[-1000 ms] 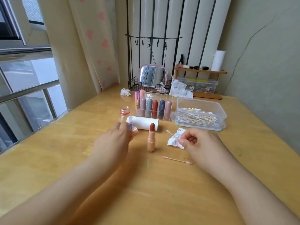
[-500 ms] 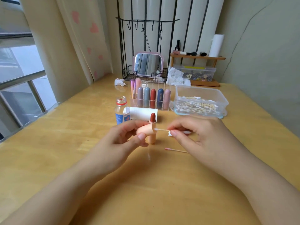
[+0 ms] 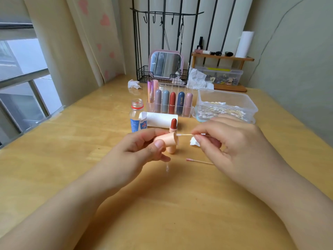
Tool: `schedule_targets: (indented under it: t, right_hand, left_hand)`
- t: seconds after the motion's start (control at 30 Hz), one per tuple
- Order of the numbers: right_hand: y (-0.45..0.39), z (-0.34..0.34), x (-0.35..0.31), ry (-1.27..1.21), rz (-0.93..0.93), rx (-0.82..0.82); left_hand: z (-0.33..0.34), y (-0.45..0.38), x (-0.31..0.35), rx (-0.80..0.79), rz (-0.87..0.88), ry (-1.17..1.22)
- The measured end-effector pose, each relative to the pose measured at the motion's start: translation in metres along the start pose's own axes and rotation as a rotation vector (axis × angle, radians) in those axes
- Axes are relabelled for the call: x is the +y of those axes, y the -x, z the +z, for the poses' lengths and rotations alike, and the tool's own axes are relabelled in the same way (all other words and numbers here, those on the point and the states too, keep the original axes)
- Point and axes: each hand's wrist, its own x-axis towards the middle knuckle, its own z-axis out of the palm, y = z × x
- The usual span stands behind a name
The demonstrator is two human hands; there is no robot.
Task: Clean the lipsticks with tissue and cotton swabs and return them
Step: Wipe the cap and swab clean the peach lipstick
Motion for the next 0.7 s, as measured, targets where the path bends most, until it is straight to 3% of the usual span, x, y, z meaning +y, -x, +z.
schedule_targets:
  t: [0.2,0.3,0.43,0.57,0.63,0.7]
  right_hand:
    - [0.000,-0.004,-0.002,-0.096,-0.028,-0.073]
    - [0.001,0.000,0.000,-0.060,0.080,-0.051]
    - [0.004,0.004,-0.002,-0.176,0.138,-0.194]
    - [0.004,0.010,-0.002,-0.190,0.291,-0.117]
    - [0.005,0.013,0.004,-0.223,0.364,-0.151]
    - [0.007,0.014,0.012,-0.201,0.424,-0.263]
  left_hand:
    - [-0.003,0.001,-0.002,-0.004,-0.027,-0.048]
    - [-0.001,0.001,-0.002,0.004,-0.023,-0.045]
    - [-0.002,0.000,-0.004,0.015,-0.028,-0.043]
    - [-0.001,0.000,-0.006,-0.025,-0.048,-0.119]
    - [-0.006,-0.003,-0.009,0.061,-0.077,-0.155]
    - [-0.012,-0.006,-0.016,0.200,-0.093,-0.350]
